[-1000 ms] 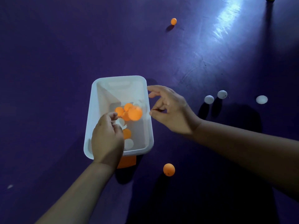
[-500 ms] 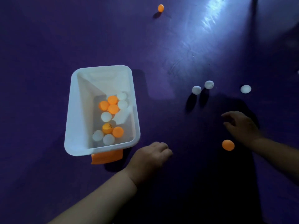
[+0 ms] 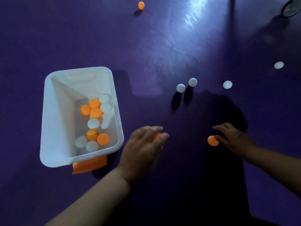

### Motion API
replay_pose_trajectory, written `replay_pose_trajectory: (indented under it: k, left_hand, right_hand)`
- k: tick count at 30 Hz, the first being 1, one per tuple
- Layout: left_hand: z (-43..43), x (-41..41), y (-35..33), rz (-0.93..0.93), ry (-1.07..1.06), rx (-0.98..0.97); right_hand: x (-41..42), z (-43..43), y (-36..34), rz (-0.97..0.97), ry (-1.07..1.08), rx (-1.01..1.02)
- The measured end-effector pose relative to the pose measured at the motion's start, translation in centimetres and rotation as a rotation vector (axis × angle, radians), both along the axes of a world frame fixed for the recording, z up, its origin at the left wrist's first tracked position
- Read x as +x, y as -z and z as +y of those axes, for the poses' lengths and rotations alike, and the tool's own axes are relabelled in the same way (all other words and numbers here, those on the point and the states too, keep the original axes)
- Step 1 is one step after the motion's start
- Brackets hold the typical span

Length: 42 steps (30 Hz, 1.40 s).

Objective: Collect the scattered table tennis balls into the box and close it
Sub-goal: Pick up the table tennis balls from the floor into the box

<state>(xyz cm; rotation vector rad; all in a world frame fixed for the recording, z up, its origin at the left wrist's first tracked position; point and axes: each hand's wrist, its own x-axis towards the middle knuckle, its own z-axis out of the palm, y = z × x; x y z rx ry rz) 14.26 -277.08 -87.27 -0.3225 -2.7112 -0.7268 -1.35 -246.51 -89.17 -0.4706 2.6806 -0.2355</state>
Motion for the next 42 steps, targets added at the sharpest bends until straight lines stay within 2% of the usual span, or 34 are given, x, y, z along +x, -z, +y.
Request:
replay_pose_trajectory:
  k: [2, 4, 7, 10, 15, 18, 19, 22, 25, 27, 32, 36, 38, 40, 42]
  left_hand:
    - [-1.4, -0.3, -1.8, 0.086, -0.168, 0.037]
    - [-3.2, -0.5, -2.4, 0.085, -0.340, 0.043]
    - [-4.5, -0.5, -2.0, -0.019, -0.545, 0.011]
    - [-4.5, 0.0, -1.8, -0.133, -0.660, -0.044]
    - [-4.7, 0.1, -2.0, -0.313, -0.766, -0.095]
    - [-5.7, -0.1, -2.8, -0.465, -0.862, 0.028]
    - [-5.8, 0.0, -3.1, -0.465, -0.875, 0.073]
    - [-5.6, 0.6, -3.1, -0.337, -0.784, -0.022]
    - [-5.0, 1.0, -1.8, -0.379, -0.632, -0.223]
    - [-4.9, 1.0, -1.5, -0.411, -0.593, -0.270]
    - [-3.9, -0.1, -1.7, -0.469, -0.513, -0.268]
    - [-3.0, -2.1, -2.3, -0.463, -0.406, -0.209]
    - [-2.6, -3.4, -2.7, -0.396, -0.393, -0.162]
    - [-2.4, -4.7, -3.1, -0.345, -0.390, -0.166]
    - [-2.2, -6.0, -3.0, -0.359, -0.382, -0.225]
  right_hand:
    - [0.3, -0.6, 0.0, -0.038, -0.044, 0.032]
    - [0.5, -1.3, 0.1, -0.072, -0.086, 0.065]
    - [0.8, -2.0, 0.4, -0.087, -0.146, 0.107]
    - [1.1, -3.2, 0.4, -0.077, -0.215, 0.132]
    - [1.1, -6.0, 0.4, 0.055, -0.227, -0.050]
    - [1.2, -7.8, 0.1, 0.125, -0.277, -0.145]
    - [1.3, -8.4, -0.2, 0.139, -0.292, -0.173]
    - [1.5, -10.2, -0.8, 0.192, -0.334, -0.262]
    - [1.6, -12.1, -1.5, 0.248, -0.344, -0.370]
    - [1.6, -13.9, -2.5, 0.292, -0.353, -0.468]
    - [1.3, -19.6, -5.5, 0.406, -0.414, -0.710]
    - [0.8, -23.3, -7.2, 0.431, -0.476, -0.793]
    - [0.2, -24.3, -7.4, 0.413, -0.492, -0.808]
    - [-0.8, -24.8, -7.2, 0.398, -0.467, -0.828]
    - [-2.0, -24.4, -6.8, 0.402, -0.355, -0.877]
